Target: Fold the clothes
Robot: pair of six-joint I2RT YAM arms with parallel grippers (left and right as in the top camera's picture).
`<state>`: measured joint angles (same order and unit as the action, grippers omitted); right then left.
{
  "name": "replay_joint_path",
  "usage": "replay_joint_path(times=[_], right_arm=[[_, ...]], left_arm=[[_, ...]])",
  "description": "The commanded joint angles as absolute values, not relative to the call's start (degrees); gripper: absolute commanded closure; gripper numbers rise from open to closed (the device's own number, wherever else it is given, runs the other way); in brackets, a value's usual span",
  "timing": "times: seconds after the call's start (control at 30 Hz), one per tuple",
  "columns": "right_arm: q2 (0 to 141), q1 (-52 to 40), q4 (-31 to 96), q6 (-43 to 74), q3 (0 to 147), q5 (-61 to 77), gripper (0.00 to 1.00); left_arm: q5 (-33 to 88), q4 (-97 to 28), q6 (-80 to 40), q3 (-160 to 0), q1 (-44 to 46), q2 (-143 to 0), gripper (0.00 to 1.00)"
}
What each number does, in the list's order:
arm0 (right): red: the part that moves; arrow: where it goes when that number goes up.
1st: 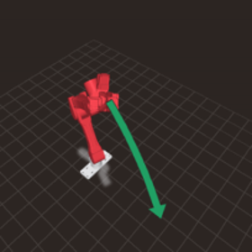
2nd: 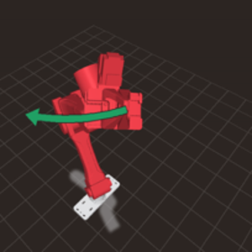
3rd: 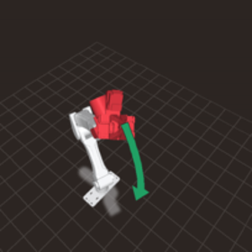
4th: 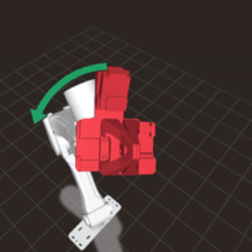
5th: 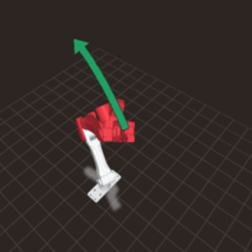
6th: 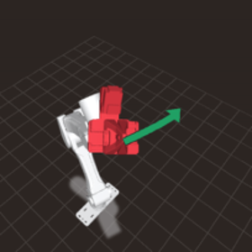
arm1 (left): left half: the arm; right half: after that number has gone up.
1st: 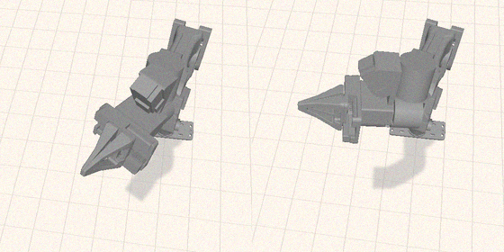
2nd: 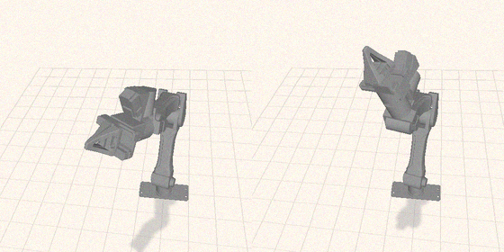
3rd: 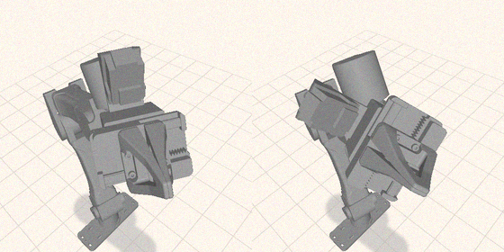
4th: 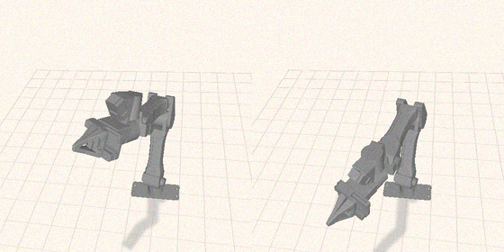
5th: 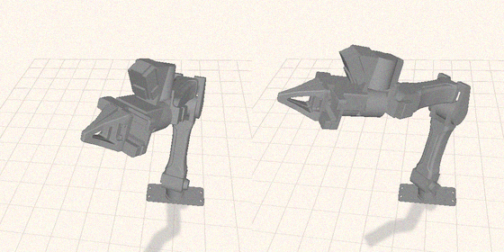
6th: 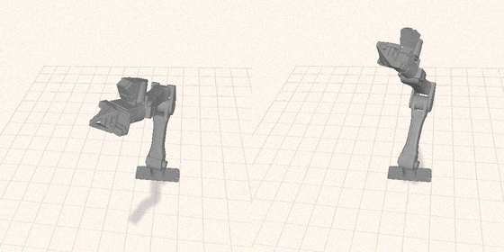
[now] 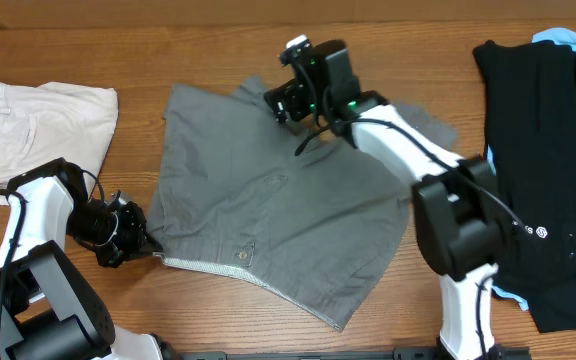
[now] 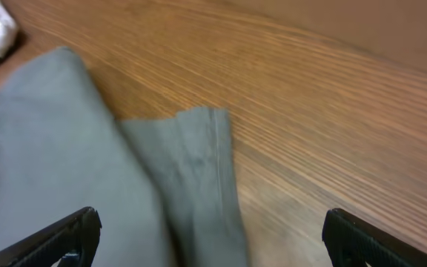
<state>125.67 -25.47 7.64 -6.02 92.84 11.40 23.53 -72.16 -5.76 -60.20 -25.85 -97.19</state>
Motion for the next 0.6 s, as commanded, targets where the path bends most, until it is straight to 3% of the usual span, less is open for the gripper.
replay_joint_path(times=[0.0,0.3,0.43,0.57], right_arm=[[129.80,-26.50,0.75,-6.42,94.04,10.04,0.03],[139.00,-29.54,-6.87,-6.33,98.06,8.56,0.09],[141.18,-29.95,-6.63,-5.34,100.71,8.10,0.23],[141.49,-29.93,-7.07,-4.27,100.86,6.00,0.29]], left_arm=[[24.45,-71.99,-4.71,-60.27,-25.36,-96.33,0.96],[24.47,-71.83,-4.71,-60.27,-25.36,-96.33,0.96],[24.47,-71.75,-4.71,-60.27,-25.36,-96.33,0.96],[24.47,-71.75,-4.69,-60.27,-25.36,-96.36,0.96]])
